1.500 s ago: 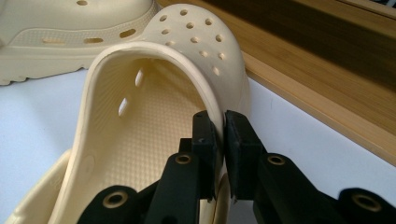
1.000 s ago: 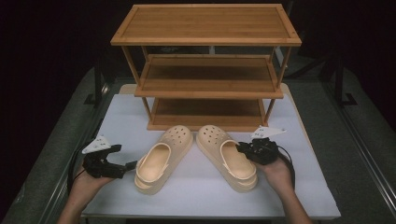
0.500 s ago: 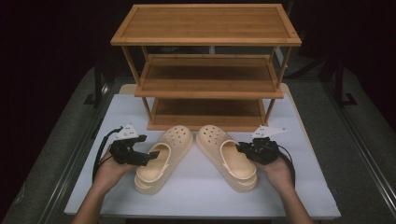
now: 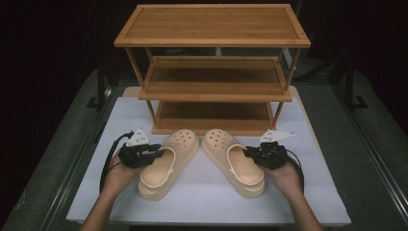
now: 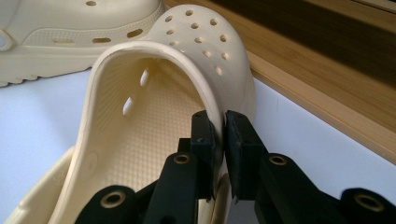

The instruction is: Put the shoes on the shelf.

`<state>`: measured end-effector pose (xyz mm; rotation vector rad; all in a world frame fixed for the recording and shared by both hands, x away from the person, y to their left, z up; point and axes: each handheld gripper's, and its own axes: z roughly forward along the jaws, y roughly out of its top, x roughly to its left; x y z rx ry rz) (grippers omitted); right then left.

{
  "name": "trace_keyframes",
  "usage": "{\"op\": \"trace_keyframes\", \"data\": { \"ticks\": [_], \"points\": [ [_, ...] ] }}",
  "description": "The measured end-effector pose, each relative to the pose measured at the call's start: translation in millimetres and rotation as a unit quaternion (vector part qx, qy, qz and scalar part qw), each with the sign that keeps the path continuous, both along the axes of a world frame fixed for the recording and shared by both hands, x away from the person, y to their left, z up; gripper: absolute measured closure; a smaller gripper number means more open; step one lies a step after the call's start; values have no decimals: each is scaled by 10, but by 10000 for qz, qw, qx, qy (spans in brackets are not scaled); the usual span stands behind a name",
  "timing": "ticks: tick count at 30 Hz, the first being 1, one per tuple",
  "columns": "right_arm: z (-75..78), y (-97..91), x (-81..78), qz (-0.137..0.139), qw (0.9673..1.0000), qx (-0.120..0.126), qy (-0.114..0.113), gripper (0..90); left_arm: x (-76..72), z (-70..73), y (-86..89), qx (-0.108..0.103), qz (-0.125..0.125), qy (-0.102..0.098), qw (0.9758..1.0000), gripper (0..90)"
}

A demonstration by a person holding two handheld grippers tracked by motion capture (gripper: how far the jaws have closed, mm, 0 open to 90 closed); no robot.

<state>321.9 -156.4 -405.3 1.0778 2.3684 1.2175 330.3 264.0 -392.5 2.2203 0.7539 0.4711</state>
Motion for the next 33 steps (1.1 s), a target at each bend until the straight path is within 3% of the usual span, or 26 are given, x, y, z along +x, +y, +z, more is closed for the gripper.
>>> {"op": "trace_keyframes", "data": {
  "ticks": [5, 9, 11, 15, 19, 22, 33],
  "points": [
    [2, 4, -5, -8, 10000, -27, -27, 826, -38, 27, -49, 265, 114, -176, 9994, 786],
    [5, 9, -14, -57, 9999, -56, -64, 833, -48, 50, -61, 360, 244, -264, 9987, 816],
    [11, 8, -20, -107, 9999, -75, -82, 839, -51, 71, -52, 349, 304, -268, 9986, 830],
    [26, -16, -23, -186, 9997, -45, -123, 842, -46, 107, -40, 127, 333, -186, 9992, 836],
    [73, -49, -36, -244, 9995, -56, -183, 841, -45, 153, -81, 191, 374, -242, 9988, 835],
    [105, -104, -36, -335, 9992, -50, -219, 841, -13, 189, -101, 100, 468, -278, 9985, 835],
    [216, -252, 222, -758, 9965, -90, -345, 840, 282, 238, -317, 41, 707, -442, 9965, 834]
  ]
}}
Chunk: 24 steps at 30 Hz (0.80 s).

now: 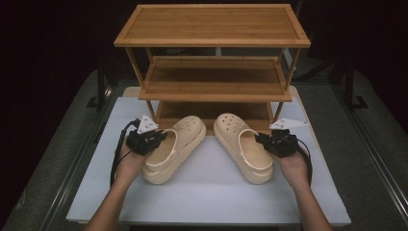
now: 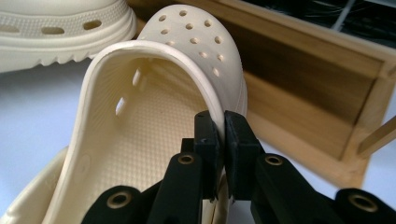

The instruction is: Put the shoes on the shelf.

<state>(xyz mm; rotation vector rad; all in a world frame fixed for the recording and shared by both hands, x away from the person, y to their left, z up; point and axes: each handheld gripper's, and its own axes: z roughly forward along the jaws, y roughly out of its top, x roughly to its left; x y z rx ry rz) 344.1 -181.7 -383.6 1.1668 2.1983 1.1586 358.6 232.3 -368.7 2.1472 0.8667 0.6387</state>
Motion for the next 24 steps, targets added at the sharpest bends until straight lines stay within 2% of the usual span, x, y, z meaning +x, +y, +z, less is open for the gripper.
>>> {"op": "trace_keyframes", "data": {
  "ticks": [4, 6, 13, 20, 24],
  "points": [
    [35, 2, 130, -141, 9999, -61, -48, 840, 166, -8, -91, 53, 51, -30, 10000, 834],
    [41, 11, 202, -199, 9998, -75, -66, 840, 242, -19, -134, 15, 138, -53, 9999, 834],
    [3, 105, 451, -358, 9993, -98, -30, 841, 482, -66, -254, 34, 357, -136, 9993, 834],
    [-72, 245, 645, -423, 9990, -116, -33, 840, 672, -168, -372, 199, 640, -183, 9976, 834],
    [-97, 294, 710, -495, 9986, -184, -90, 840, 731, -209, -434, 220, 794, -231, 9963, 833]
  ]
}}
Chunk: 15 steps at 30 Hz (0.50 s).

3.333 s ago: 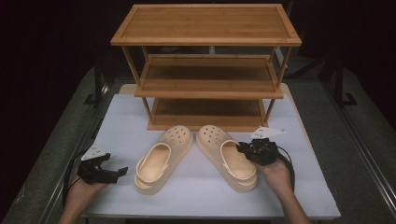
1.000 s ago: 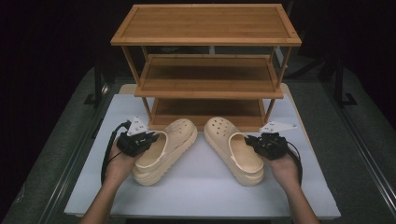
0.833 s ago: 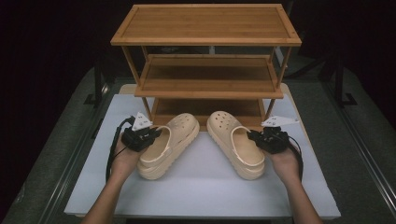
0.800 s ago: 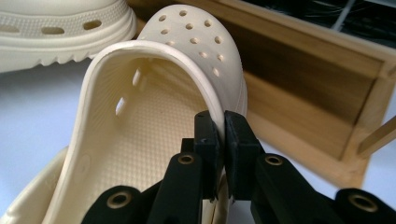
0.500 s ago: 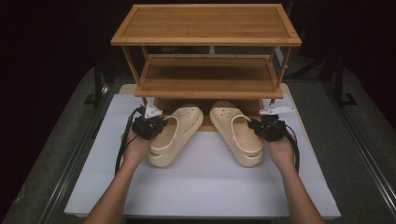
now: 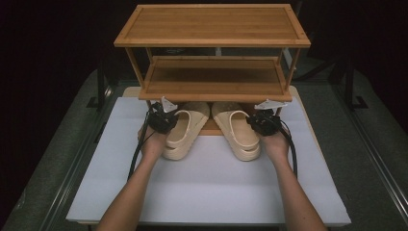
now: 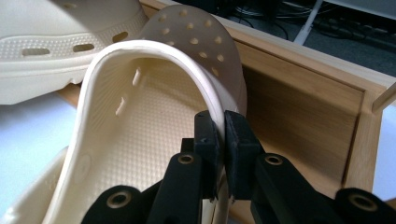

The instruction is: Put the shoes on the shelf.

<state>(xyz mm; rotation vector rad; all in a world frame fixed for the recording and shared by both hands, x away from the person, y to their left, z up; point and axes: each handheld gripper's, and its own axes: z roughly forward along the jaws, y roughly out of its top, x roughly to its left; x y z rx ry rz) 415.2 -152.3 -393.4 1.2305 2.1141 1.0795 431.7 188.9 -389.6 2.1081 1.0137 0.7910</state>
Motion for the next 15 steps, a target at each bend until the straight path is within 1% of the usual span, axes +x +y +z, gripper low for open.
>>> {"op": "trace_keyframes", "data": {
  "ticks": [2, 5, 6, 7, 10, 12, 13, 14, 15],
  "points": [
    [-14, 16, 23, -35, 10000, -3, 19, 840, 15, 11, -27, 92, 45, -36, 9999, 834],
    [-34, 37, 46, -47, 10000, 37, 36, 839, 22, 4, -64, 40, 96, -70, 9999, 833],
    [-41, 46, 49, -54, 10000, 36, 33, 839, 18, 0, -74, -3, 82, -80, 9999, 833],
    [-49, 51, 54, -52, 10000, 14, 29, 839, 12, -3, -86, -4, 77, -82, 9999, 830],
    [-53, 59, 59, -92, 10000, 13, 20, 837, -4, -12, -110, 44, -11, -71, 10000, 818],
    [-55, 62, 57, -100, 9999, 19, 22, 829, -11, -19, -130, -49, -103, -19, 9999, 795],
    [-55, 62, 56, -101, 9999, 31, 34, 823, -15, -23, -142, -50, -123, -10, 9999, 783],
    [-56, 58, 56, -91, 9999, 55, 36, 816, -19, -22, -152, -1, -119, -23, 9999, 779],
    [-58, 55, 57, -81, 9999, 68, 36, 810, -20, -24, -153, -24, -118, -20, 9999, 774]
  ]
}}
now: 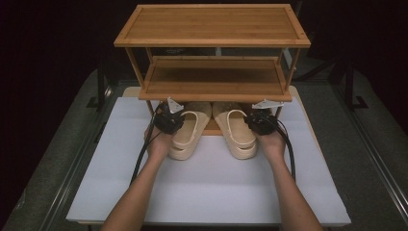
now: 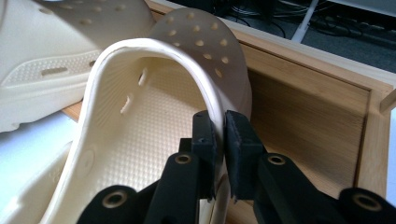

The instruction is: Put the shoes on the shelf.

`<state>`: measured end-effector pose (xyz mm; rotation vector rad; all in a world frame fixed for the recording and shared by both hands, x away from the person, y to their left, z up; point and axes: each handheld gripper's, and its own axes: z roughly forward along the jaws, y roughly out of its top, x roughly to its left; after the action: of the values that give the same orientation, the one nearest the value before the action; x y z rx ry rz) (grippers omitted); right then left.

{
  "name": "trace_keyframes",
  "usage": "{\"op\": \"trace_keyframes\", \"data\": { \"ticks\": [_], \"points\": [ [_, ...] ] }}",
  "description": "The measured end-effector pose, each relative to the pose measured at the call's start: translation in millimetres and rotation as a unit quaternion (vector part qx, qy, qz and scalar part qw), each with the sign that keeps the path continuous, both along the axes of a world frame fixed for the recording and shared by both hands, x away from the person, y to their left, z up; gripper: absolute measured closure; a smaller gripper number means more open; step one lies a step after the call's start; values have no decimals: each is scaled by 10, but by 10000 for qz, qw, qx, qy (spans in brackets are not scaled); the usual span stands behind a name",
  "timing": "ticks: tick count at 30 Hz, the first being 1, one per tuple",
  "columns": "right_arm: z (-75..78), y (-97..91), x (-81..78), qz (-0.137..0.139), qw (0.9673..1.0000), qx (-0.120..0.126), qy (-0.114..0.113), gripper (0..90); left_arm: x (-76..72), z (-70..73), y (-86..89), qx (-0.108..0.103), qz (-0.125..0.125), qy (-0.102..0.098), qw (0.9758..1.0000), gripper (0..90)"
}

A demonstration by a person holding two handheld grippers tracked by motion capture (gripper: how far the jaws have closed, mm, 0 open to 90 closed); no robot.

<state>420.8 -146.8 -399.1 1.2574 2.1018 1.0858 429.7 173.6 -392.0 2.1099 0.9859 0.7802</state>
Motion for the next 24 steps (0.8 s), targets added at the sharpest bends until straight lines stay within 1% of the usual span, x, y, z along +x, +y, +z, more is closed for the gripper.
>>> {"op": "trace_keyframes", "data": {
  "ticks": [2, 6, 9, 11, 14, 15, 16, 18, 20, 21, 22, 24],
  "points": [
    [-1, -2, 0, 9, 10000, 12, 3, 804, 6, -3, 9, -89, 3, 11, 10000, 765],
    [-5, -2, 2, 17, 10000, 43, -4, 794, 6, 3, 20, -106, -39, 54, 9999, 747],
    [-5, -4, 2, 28, 10000, 51, -6, 783, 4, 1, 20, -175, -52, 71, 9998, 715],
    [-5, -7, 1, 47, 10000, 85, 6, 758, 1, 0, 15, -241, -65, 99, 9996, 681],
    [-3, -9, -1, 79, 9998, 165, 54, 688, -3, 11, 34, -357, -165, 221, 9990, 615],
    [-2, -9, -3, 94, 9997, 194, 92, 660, -5, 15, 43, -442, -199, 281, 9984, 585],
    [0, -10, -5, 99, 9997, 192, 124, 627, -11, 32, 63, -433, -255, 355, 9981, 555],
    [8, -24, -12, 120, 9994, 242, 207, 549, -37, 64, 97, -513, -327, 402, 9973, 494],
    [18, -57, -31, 130, 9989, 354, 270, 498, -80, 100, 147, -635, -466, 411, 9960, 445],
    [24, -77, -47, 154, 9987, 410, 267, 473, -103, 118, 177, -681, -537, 464, 9952, 417],
    [34, -98, -69, 177, 9981, 494, 317, 449, -128, 136, 212, -706, -585, 502, 9945, 388],
    [60, -140, -117, 268, 9972, 597, 361, 404, -185, 169, 294, -791, -699, 582, 9927, 354]
  ]
}}
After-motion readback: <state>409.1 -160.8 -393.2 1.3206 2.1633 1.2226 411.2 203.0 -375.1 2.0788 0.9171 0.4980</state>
